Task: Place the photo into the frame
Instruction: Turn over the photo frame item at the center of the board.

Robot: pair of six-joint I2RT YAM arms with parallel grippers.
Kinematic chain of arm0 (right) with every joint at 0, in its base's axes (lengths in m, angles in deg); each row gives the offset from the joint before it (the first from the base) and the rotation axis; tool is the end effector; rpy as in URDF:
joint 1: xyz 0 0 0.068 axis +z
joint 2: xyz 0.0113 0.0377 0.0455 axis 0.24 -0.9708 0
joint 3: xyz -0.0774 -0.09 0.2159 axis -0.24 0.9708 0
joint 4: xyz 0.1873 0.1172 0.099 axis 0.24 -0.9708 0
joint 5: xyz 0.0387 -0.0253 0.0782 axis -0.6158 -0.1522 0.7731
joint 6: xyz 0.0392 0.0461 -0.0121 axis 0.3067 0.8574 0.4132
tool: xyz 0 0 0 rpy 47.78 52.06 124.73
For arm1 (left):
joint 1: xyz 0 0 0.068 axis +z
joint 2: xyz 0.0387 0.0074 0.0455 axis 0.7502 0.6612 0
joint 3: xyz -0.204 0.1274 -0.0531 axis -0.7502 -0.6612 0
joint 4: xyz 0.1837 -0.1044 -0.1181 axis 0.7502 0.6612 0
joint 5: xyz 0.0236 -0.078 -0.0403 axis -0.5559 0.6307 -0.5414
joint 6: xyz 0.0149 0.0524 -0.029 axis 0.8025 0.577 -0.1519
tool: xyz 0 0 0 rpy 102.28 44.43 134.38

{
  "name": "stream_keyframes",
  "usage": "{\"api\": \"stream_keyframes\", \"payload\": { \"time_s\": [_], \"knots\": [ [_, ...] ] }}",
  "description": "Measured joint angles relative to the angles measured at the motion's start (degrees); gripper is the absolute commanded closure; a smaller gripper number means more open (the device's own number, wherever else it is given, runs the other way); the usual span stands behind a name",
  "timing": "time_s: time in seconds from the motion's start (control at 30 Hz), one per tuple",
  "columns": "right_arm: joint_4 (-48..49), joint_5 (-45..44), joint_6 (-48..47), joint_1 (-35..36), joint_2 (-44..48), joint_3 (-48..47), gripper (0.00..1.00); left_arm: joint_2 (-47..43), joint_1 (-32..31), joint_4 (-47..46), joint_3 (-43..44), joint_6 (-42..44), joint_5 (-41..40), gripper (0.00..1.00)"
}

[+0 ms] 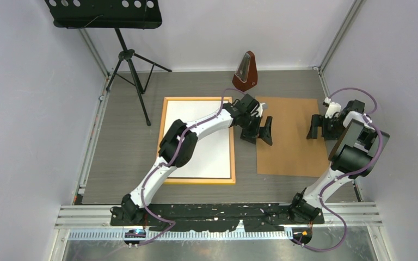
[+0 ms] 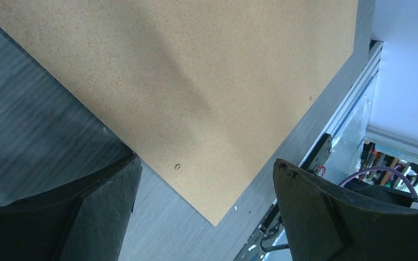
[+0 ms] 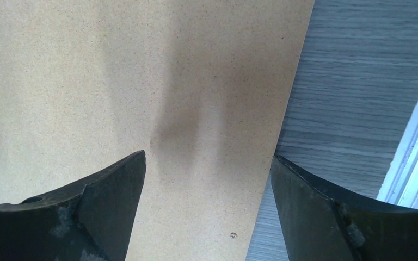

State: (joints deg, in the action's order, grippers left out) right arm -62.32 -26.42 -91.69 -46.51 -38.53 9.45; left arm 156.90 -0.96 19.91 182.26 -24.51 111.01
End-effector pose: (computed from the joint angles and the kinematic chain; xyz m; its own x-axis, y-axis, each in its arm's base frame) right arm 0.2887 -0.1631 0.1425 -0.8842 0.0228 -0.4665 -0.0575 0.9859 0.1573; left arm 0.3141 -0.4060 0.1423 -0.9196 0.2987 -0.2552 0.3891 0.6026 -0.6967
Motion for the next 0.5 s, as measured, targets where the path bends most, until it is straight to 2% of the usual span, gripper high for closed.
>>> {"api": "stream_keyframes", "payload": {
  "time_s": [0.23, 0.5],
  "knots": [
    [-2.40, 1.70, -1.88, 0.39, 0.68, -0.17, 0.15, -1.88, 0.02, 0.55, -3.45, -2.01, 1.27, 0.04],
    [-5.73, 5.57, -2.29, 1.62, 7.72, -2.36, 0.18, -2.16, 0.00, 2.86, -3.65, -2.32, 1.95, 0.04]
  ]
}}
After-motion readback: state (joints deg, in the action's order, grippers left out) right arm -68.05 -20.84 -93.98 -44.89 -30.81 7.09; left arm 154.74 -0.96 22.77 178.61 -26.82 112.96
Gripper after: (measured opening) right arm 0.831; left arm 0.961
